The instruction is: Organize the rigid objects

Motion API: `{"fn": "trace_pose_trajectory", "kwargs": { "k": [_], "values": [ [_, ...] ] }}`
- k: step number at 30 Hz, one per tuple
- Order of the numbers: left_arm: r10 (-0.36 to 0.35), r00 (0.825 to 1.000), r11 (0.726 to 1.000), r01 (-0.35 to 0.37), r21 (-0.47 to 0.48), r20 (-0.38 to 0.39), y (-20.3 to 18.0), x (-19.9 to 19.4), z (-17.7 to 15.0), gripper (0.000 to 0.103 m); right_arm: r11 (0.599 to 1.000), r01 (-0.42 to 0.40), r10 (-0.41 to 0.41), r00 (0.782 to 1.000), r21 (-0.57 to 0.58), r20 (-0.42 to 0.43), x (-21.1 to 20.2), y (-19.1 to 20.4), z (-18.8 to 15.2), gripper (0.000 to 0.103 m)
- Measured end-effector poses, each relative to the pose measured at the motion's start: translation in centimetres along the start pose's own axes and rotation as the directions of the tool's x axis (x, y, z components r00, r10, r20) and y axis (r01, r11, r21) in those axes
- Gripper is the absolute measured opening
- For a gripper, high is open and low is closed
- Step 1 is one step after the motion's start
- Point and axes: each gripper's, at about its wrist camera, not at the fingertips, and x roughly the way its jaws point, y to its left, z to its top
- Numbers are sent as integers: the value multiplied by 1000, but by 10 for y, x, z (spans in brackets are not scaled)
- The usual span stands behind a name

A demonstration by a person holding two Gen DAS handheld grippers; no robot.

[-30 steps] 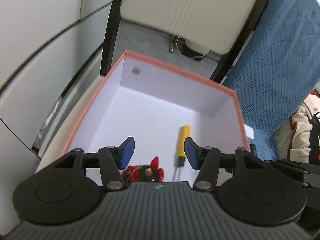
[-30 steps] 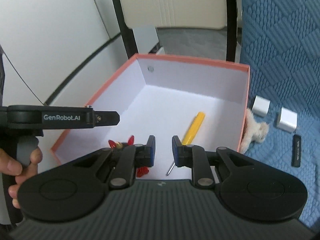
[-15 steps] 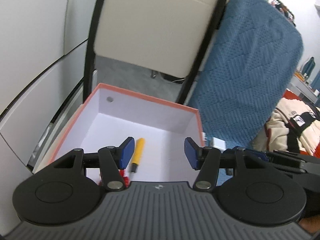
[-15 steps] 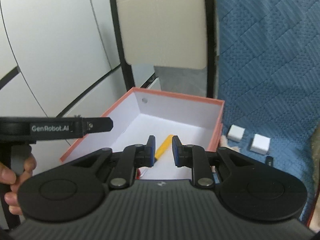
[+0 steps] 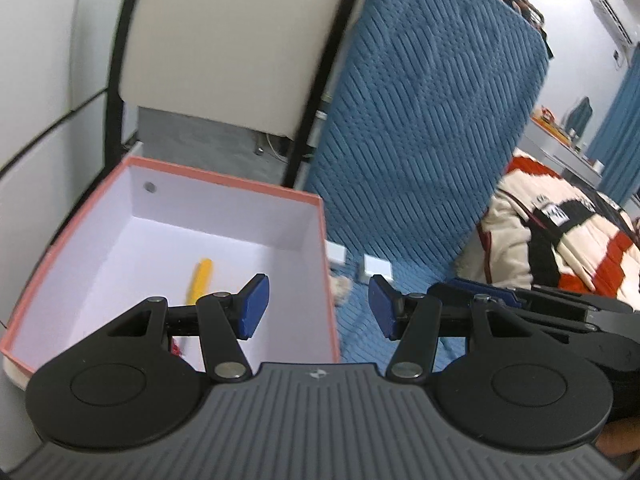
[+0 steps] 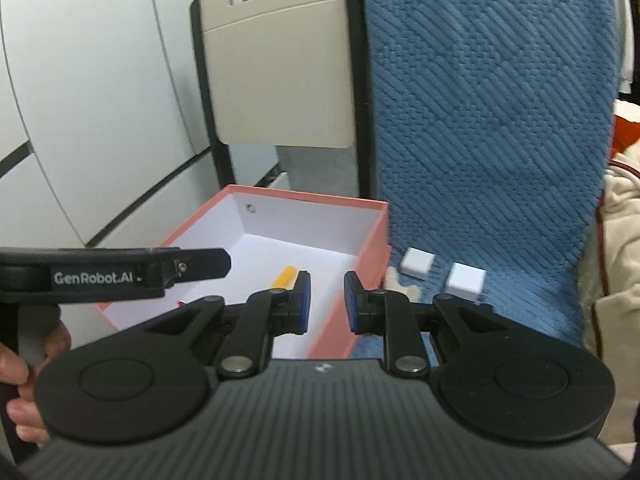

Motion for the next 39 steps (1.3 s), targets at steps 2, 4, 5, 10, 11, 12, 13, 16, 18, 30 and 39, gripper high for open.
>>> {"fn": "trace_pose_trajectory", "kwargs": {
  "k": [2,4,5,10,11,12,13,16,18,30,39],
  "values": [
    [-1,1000,1000,1,10,-10,-8,4,-6,61,1000,10,-10,1000,-8,-6,-3,-6,-6,22],
    [-13,1000,1000,14,8,-23,-15,9,-11,61,1000,20,-20,1000,-3,-11,-6,-13,-12,22],
    [-17,999,1000,17,11,-28,-17,10,-14,61,1000,25,-25,1000,7,-15,-7,-18,-15,22],
    [-29,999,999,30,42,-33,-32,16,-23,61,997,71,-70,997,17,-31,-12,-39,-27,22],
    [-35,999,999,36,39,-34,-34,17,-24,61,997,72,-71,997,28,-33,-13,-43,-29,22],
    [-38,999,998,40,40,-32,-37,18,-26,61,997,71,-70,997,40,-35,-14,-48,-30,22],
    [-37,999,998,39,46,-30,-40,19,-27,61,996,74,-72,997,48,-36,-16,-52,-32,22],
    [-25,999,997,27,66,-30,-50,23,-33,61,995,91,-89,995,45,-42,-19,-64,-37,22],
    [-32,999,997,34,67,-38,-57,29,-36,61,994,92,-90,995,52,-50,-19,-69,-41,22],
    [-39,997,995,45,91,-72,-91,46,-60,61,986,154,-146,984,71,-101,-28,-99,-70,22],
    [-17,996,995,25,92,-89,-107,58,-73,61,985,147,-138,985,87,-101,-29,-113,-81,22]
  ]
}}
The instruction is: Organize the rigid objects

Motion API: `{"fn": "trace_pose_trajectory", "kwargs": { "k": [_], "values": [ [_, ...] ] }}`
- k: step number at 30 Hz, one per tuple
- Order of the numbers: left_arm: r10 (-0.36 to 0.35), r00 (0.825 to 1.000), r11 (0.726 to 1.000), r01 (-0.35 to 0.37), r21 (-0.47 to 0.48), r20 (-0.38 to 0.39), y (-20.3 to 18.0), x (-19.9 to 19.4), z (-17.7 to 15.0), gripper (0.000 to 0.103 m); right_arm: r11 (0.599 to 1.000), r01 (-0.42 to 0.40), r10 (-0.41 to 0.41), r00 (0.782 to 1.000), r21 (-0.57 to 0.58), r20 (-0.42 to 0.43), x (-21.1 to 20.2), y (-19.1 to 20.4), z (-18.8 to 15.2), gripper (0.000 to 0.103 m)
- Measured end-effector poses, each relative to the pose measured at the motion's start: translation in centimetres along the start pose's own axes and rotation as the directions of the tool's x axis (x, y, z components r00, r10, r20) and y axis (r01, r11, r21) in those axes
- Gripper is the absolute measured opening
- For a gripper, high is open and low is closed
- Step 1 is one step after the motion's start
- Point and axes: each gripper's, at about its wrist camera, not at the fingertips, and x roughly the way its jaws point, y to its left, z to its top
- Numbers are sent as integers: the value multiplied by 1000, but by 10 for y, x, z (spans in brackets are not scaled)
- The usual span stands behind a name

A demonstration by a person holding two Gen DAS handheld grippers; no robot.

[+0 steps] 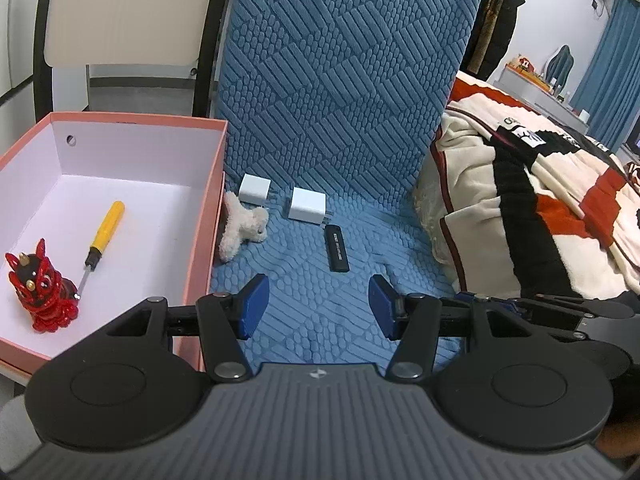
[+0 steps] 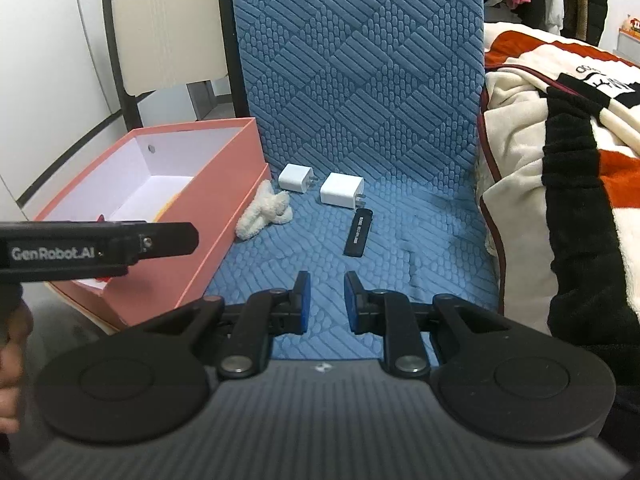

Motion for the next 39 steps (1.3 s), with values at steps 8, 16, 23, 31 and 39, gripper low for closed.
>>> {"fn": "trace_pose_trajectory", "kwargs": {
  "k": [8,16,23,31,39],
  "values": [
    [35,999,997,-35,69,11,-20,23,-6,61,995,-8,7,1000,98,2,10,-24,1,22],
    [31,998,992,-37,117,52,-23,58,-12,61,978,-35,37,999,205,-3,27,-46,12,23],
    [89,995,959,-100,266,52,-36,86,-14,61,950,-83,96,995,300,-28,55,-61,21,26],
    [204,978,893,-205,401,45,-40,132,-3,61,940,-74,106,991,334,-78,101,-78,35,39],
    [296,954,838,-284,466,47,-35,180,15,55,933,-61,128,977,353,-169,154,-96,49,44]
  ]
}}
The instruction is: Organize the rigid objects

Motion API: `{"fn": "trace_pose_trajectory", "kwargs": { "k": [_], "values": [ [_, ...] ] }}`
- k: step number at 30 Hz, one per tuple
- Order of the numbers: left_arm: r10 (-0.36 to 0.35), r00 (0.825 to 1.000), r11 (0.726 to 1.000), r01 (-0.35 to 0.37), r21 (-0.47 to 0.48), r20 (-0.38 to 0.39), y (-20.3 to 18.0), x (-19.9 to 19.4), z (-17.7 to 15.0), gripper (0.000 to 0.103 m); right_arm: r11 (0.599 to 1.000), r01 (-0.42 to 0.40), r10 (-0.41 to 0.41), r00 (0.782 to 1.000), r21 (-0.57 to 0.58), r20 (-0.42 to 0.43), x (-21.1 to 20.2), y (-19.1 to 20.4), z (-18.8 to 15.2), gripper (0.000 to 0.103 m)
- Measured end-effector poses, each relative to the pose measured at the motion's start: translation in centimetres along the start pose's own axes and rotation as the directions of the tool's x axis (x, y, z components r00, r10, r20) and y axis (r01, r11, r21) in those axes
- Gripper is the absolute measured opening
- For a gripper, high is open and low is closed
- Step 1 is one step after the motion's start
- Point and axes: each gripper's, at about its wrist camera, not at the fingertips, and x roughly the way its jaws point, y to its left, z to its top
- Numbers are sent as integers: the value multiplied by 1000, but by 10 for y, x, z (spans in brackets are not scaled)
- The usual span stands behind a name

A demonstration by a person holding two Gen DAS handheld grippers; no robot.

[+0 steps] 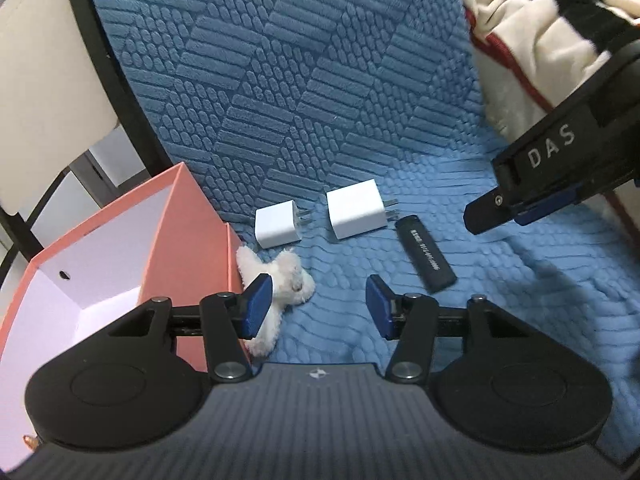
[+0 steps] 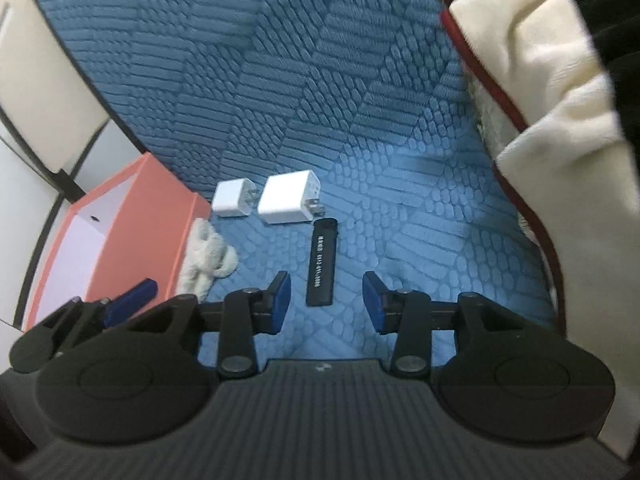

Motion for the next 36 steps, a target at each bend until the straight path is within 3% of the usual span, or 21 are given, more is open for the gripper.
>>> {"fn": "trace_pose_trajectory", "kwargs": {
  "k": [11,16,25,30,32,36],
  "values": [
    [54,998,998,-52,45,-43,-3,43,8,36,995,-19,10,995,-95,-95,55,20,22,41],
    [97,993,993,-93,66,-64,-2,59,10,36,995,9,-21,993,-100,-118,75,19,32,42],
    [143,987,988,-138,70,-68,-2,75,9,35,972,79,-109,986,-221,-125,91,35,27,38],
    [154,986,988,-153,27,-60,5,81,9,28,974,70,-97,988,-217,-117,95,33,28,40],
    [145,988,989,-144,5,-57,7,83,8,15,969,68,-96,990,-238,-107,97,35,27,39],
    [110,992,991,-114,-75,-56,16,83,7,12,951,95,-119,991,-293,-63,99,42,19,30]
  ]
}}
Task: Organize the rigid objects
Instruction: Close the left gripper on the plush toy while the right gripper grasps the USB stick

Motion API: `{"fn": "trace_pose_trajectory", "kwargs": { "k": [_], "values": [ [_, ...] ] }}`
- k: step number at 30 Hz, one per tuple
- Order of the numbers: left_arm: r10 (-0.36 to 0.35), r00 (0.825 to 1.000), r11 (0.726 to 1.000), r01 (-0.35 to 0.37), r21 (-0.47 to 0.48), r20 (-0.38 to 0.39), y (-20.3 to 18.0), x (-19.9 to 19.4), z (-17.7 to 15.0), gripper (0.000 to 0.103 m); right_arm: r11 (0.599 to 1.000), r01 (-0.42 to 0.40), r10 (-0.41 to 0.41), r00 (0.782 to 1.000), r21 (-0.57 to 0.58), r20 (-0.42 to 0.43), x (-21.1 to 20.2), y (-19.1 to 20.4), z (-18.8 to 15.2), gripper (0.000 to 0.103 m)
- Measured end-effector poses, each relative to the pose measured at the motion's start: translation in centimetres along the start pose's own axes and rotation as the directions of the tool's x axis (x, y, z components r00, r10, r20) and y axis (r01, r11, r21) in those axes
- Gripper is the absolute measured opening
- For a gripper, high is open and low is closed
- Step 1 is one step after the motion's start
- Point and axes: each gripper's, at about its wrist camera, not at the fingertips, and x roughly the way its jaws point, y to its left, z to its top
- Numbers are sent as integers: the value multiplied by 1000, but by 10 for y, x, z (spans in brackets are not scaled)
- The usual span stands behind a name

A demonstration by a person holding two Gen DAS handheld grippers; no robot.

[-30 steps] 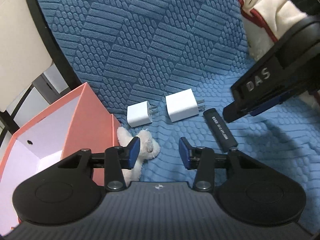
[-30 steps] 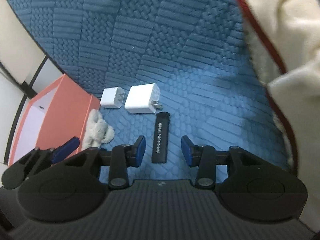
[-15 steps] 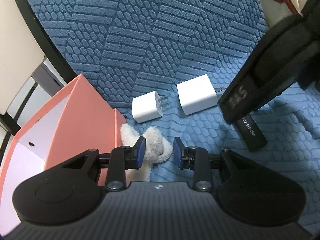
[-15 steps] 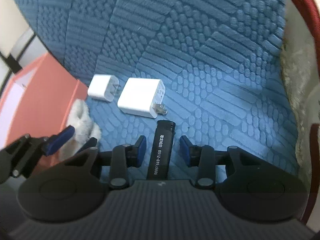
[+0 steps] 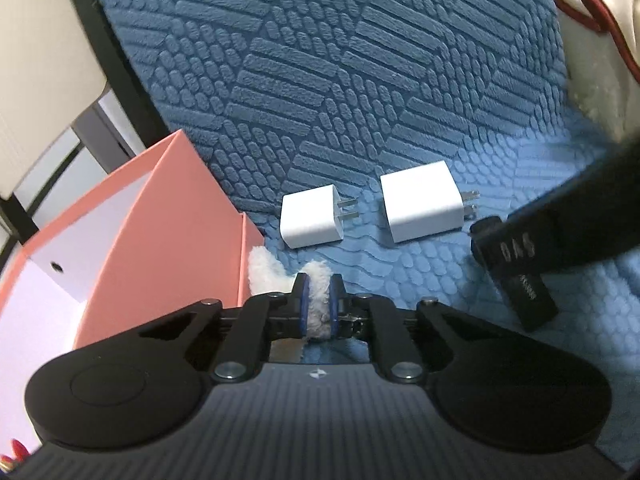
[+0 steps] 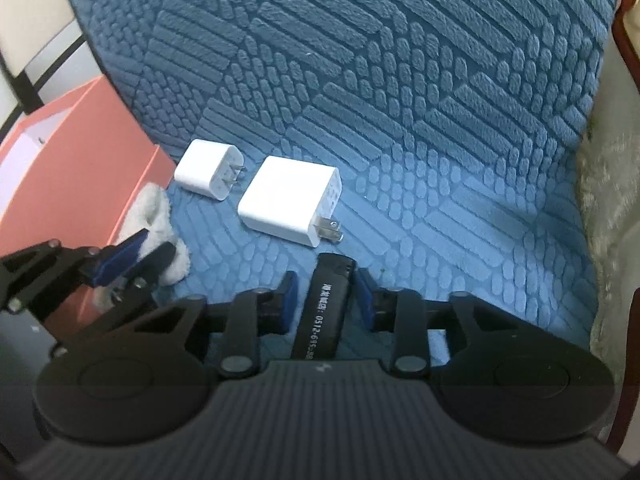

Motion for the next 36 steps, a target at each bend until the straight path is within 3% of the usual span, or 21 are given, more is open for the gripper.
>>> {"fn": "trace_pose_trajectory", "kwargs": {
  "k": [5,11,21,27,33,36],
  "values": [
    [-70,998,991,69,-116,-8,15,-6,3,11,1000,10,-10,1000,9,5,-3,2,-2,27],
    [-151,988,972,148,-181,-6,19,-23,5,10,999,18,-19,1000,42,14,-20,-1,-8,27],
    [-344,939,902,326,-283,-16,15,-57,-2,10,992,13,-16,1000,125,23,-62,-31,-19,27],
    [-407,913,878,379,-294,-39,13,-64,-1,11,982,34,-33,999,184,-10,-55,-52,-19,27],
    [-434,898,867,394,-305,-75,18,-61,-2,11,971,23,-15,999,237,-38,-48,-59,-23,28],
    [-430,899,869,386,-309,-86,21,-62,-2,30,967,13,-1,999,256,-48,-46,-61,-23,31]
  ]
}}
